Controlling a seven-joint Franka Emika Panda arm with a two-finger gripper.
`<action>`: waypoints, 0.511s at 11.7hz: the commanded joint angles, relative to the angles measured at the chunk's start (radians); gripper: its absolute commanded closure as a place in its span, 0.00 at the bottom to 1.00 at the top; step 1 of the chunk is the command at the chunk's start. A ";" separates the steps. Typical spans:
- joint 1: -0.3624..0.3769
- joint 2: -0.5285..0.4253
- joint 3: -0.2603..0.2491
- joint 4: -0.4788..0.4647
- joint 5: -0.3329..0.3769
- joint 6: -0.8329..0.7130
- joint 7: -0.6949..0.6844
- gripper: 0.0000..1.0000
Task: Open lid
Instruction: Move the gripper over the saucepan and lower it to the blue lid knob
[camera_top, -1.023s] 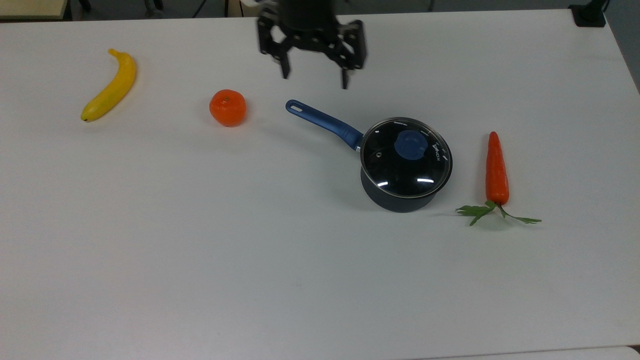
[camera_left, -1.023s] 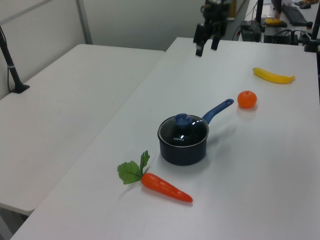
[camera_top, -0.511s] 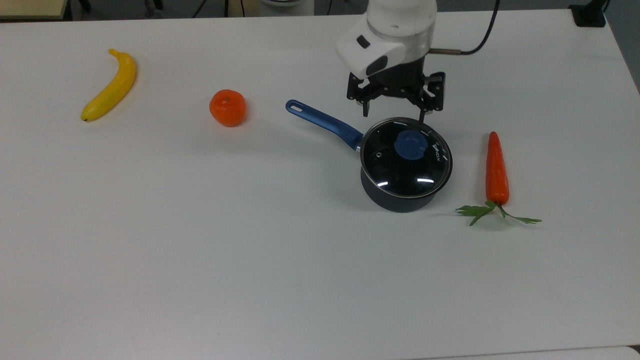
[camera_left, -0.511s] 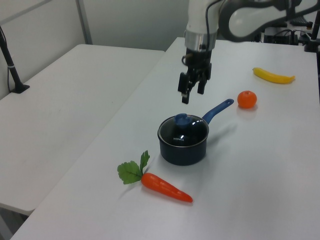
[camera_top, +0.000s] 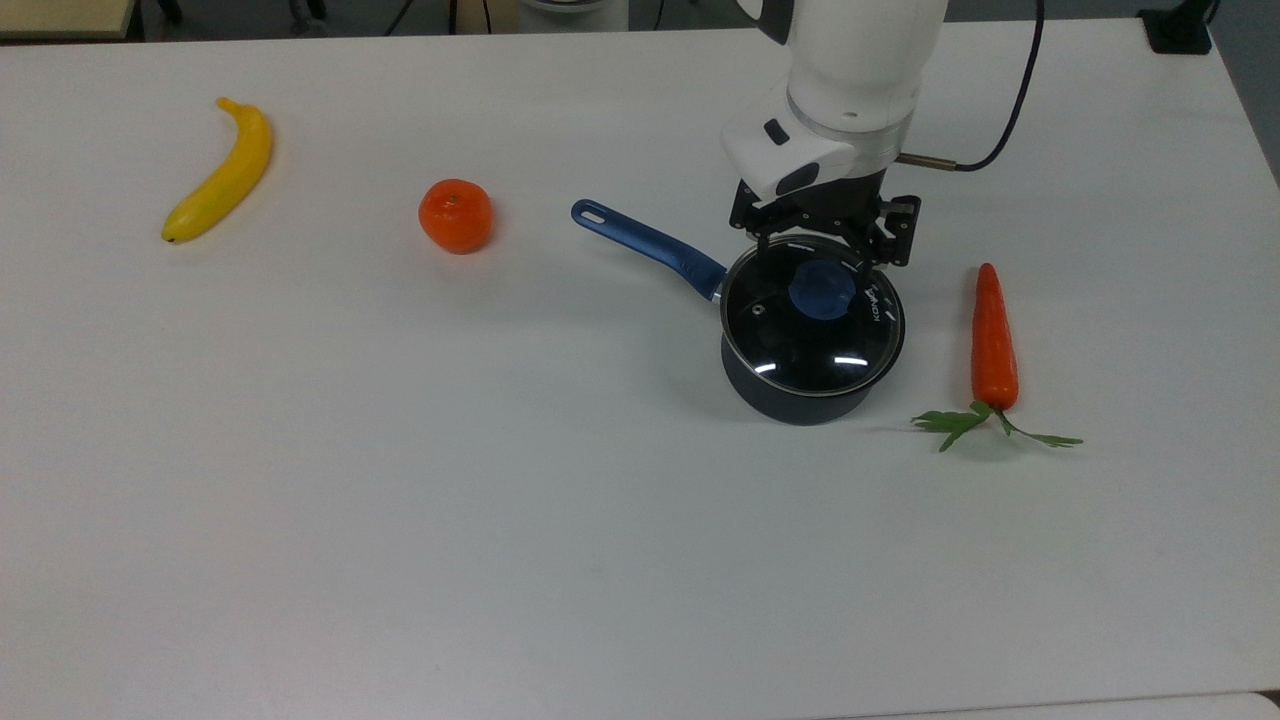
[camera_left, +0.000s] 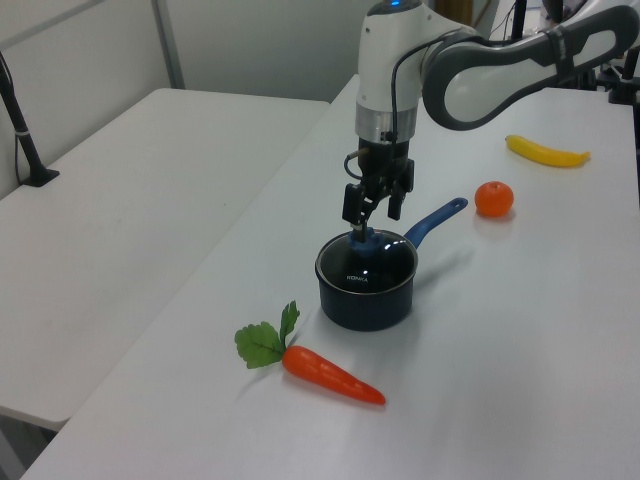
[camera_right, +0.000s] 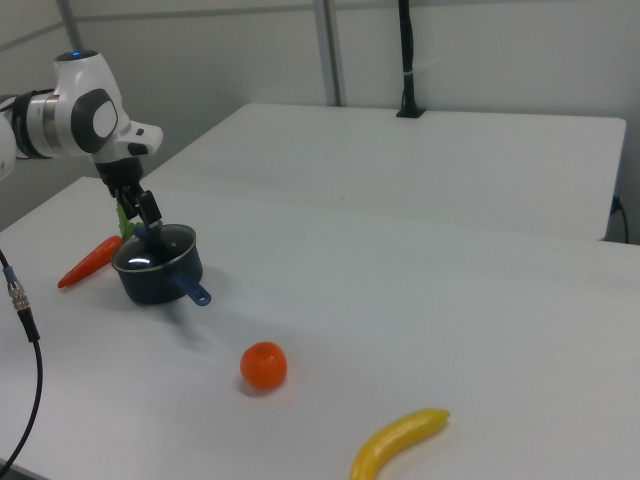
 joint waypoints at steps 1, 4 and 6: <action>0.013 0.020 -0.003 0.021 -0.051 0.052 0.056 0.03; 0.015 0.025 -0.003 0.021 -0.057 0.055 0.058 0.11; 0.016 0.028 -0.003 0.018 -0.058 0.055 0.058 0.21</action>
